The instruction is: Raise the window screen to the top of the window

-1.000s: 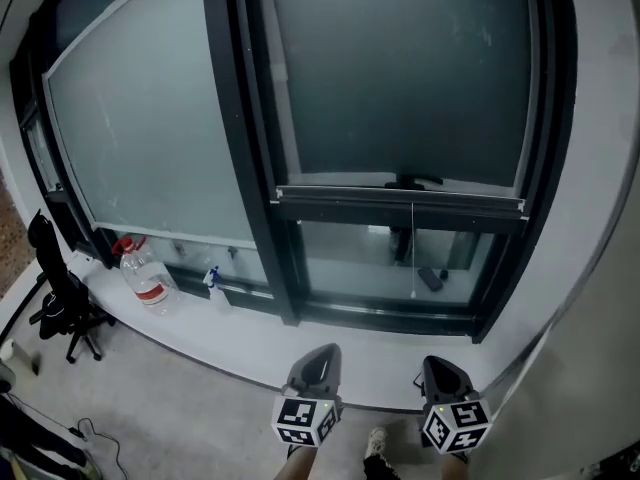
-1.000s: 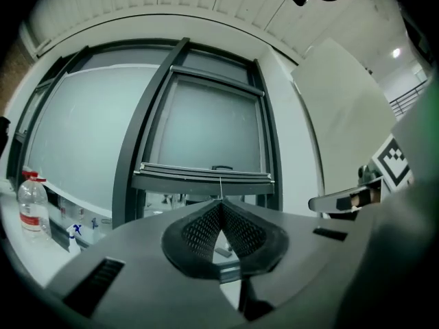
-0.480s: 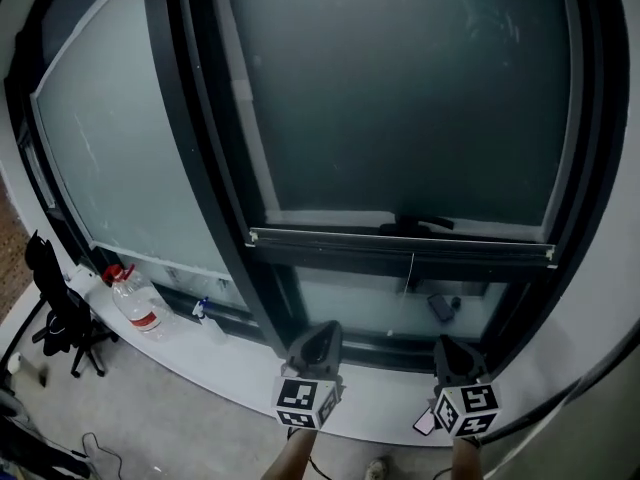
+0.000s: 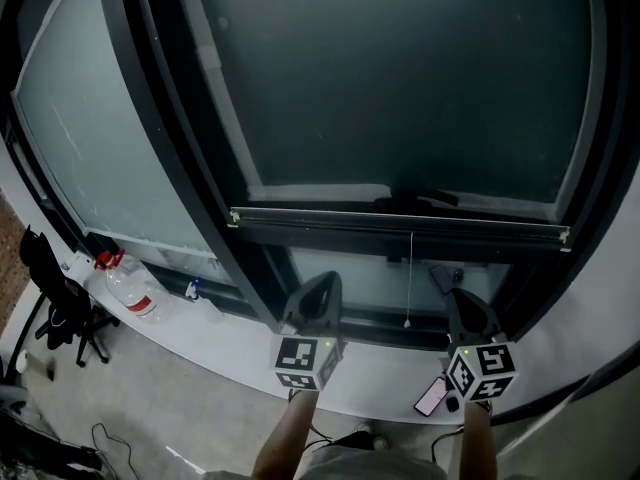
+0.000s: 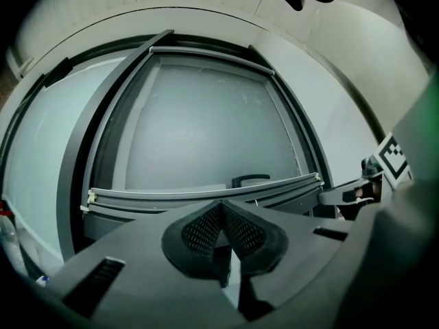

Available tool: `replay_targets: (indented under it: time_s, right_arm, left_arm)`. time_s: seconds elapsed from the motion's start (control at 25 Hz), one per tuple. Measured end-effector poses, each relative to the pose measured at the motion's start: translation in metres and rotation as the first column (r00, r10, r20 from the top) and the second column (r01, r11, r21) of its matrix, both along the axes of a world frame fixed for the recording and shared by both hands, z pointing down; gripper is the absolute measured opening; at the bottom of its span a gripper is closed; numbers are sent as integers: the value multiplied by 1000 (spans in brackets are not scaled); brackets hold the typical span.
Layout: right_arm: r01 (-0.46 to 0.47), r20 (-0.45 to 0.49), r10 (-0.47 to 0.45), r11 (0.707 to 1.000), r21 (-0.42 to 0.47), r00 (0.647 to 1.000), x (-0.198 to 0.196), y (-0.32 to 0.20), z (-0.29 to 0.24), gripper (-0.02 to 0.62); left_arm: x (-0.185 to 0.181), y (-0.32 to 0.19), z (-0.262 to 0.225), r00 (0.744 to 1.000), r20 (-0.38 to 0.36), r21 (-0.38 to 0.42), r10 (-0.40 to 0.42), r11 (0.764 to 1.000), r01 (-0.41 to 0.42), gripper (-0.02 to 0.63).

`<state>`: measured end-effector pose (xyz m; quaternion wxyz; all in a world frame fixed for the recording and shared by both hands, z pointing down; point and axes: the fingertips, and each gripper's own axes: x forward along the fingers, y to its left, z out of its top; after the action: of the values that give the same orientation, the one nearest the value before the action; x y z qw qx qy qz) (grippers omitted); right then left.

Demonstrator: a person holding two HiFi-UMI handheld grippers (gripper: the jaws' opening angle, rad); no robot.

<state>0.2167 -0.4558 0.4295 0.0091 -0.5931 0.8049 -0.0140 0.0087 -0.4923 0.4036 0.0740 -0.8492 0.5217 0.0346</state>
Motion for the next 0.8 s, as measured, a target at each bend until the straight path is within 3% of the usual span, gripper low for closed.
replay_targets:
  time_s: [0.12,0.16,0.2,0.28,0.32,0.4,0.48,0.56,0.6,0.72,0.8]
  right_arm:
    - [-4,-17,4,1000,19,1000,0,-13,-9,4]
    - [-1,-38,2,1000,25,999,-2,-17,-12,3]
    - [5,-77,-2,1000,29,997,-4,-23,-15,3]
    - [12,-203,-6,1000,28,979,-8,-35,-21,4]
    - [8,-284,0,1000,27,959,-10,-42,-24,4]
    - [-12,-461,28,999,36,887,-13,-55,-31,5]
    - [-28,-634,64,997,66,771,-15,-69,-37,5]
    - [-9,-776,60,998,70,628,-18,-82,-38,6]
    - [13,-832,37,998,53,554,-20,-87,-36,5]
    - [83,-941,-71,996,-46,331,-20,-98,-22,5]
    - [91,-963,-145,988,-127,229,-15,-103,-13,6]
  left_arm:
    - [4,-15,-5,1000,21,16,10,1000,-11,2]
    - [6,-20,-7,998,62,30,7,1000,-9,2]
    - [9,-25,-7,991,136,47,0,999,-6,2]
    - [17,-37,-3,941,339,80,-17,997,-11,2]
    - [22,-41,-1,910,414,89,-12,996,-27,2]
    - [30,-47,-5,882,470,91,30,992,-82,3]
    - [37,-55,-8,848,527,87,60,988,-124,7]
    - [42,-68,-5,752,657,81,60,986,-149,55]
    - [43,-75,-1,690,721,72,61,984,-162,88]
    - [36,-92,12,508,858,23,80,981,-193,95]
    - [27,-102,20,397,914,-8,86,981,-194,95]
